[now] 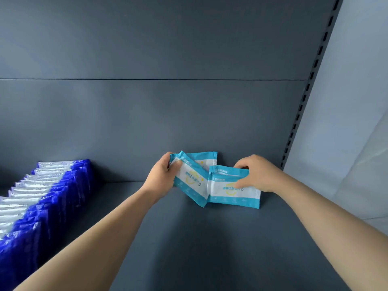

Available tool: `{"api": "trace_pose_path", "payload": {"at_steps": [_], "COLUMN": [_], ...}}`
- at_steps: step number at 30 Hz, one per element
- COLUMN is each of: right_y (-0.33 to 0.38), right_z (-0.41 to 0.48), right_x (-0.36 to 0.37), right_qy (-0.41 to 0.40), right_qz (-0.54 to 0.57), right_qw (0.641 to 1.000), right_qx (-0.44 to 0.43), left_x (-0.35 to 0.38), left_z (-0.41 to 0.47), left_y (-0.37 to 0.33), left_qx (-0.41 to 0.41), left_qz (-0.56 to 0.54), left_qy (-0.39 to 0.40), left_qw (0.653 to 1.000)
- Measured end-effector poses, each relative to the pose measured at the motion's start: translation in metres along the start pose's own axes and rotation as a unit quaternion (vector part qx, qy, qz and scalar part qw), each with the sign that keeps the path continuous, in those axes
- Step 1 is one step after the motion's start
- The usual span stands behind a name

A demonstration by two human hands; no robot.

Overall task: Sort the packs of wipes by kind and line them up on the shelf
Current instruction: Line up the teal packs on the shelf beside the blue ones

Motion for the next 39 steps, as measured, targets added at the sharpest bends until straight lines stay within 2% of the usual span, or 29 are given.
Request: {"api": "trace_pose_path", "payload": {"at_steps": [3,6,8,11,14,16,18,24,26,28,34,39], "right_y": [-0.01,-0.018,-0.018,-0.018,-0.024,-0.024,-0.022,-0.012,-0.011,-0.013,-0.03,-0.031], "right_z": [-0.01,-0.021,-0.025,-0.024,-0.019,-0.018,-0.017,-0.01,-0.008,-0.007,-0.01,-0.012], "right_x": [-0.014,-0.021,-0.015,0.002,0.013,0.014,0.013,0.007,0.004,-0.001,-0.011,-0.007], "right_qy": [-0.062,-0.133,-0.122,-0.07,-0.075,-0.089,-0.094,-0.109,-0.121,-0.134,-0.136,-0.102], "right_qz": [0.038,0.151,0.21,0.167,0.113,0.102,0.094,0.043,0.036,0.03,0.019,0.077], "right_qw": [0.997,0.977,0.967,0.979,0.986,0.986,0.987,0.99,0.99,0.988,0.987,0.989], "right_qx": [0.026,0.067,0.079,0.089,0.098,0.1,0.095,0.072,0.069,0.071,0.085,0.071], "left_x": [0.001,0.004,0.01,0.02,0.026,0.025,0.023,0.012,0.009,0.007,0.016,0.009], "left_z": [-0.002,-0.003,-0.003,-0.004,-0.003,-0.002,0.001,0.023,0.03,0.034,0.03,0.029], "left_y": [0.008,0.011,0.013,0.019,0.027,0.031,0.032,0.031,0.025,0.016,0.008,0.021], "left_qx": [-0.019,-0.006,0.001,-0.027,-0.067,-0.067,-0.055,-0.052,-0.032,-0.001,-0.004,-0.001], "left_qz": [-0.02,-0.003,-0.026,-0.101,-0.177,-0.179,-0.131,0.066,0.157,0.204,0.264,0.138], "left_qy": [0.003,-0.011,0.008,0.051,0.1,0.12,0.122,0.066,0.02,-0.034,-0.138,-0.145], "left_qw": [1.0,1.0,1.0,0.993,0.977,0.974,0.982,0.994,0.987,0.978,0.955,0.98]}}
Point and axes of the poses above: each hand's wrist, its own z-axis towards the middle knuckle, its own x-axis out of the palm, y = z × x, the point moved 6 cm from there along z, towards the middle knuckle, and after that the axes turned 13 degrees about -x, right-handed, at the moved point
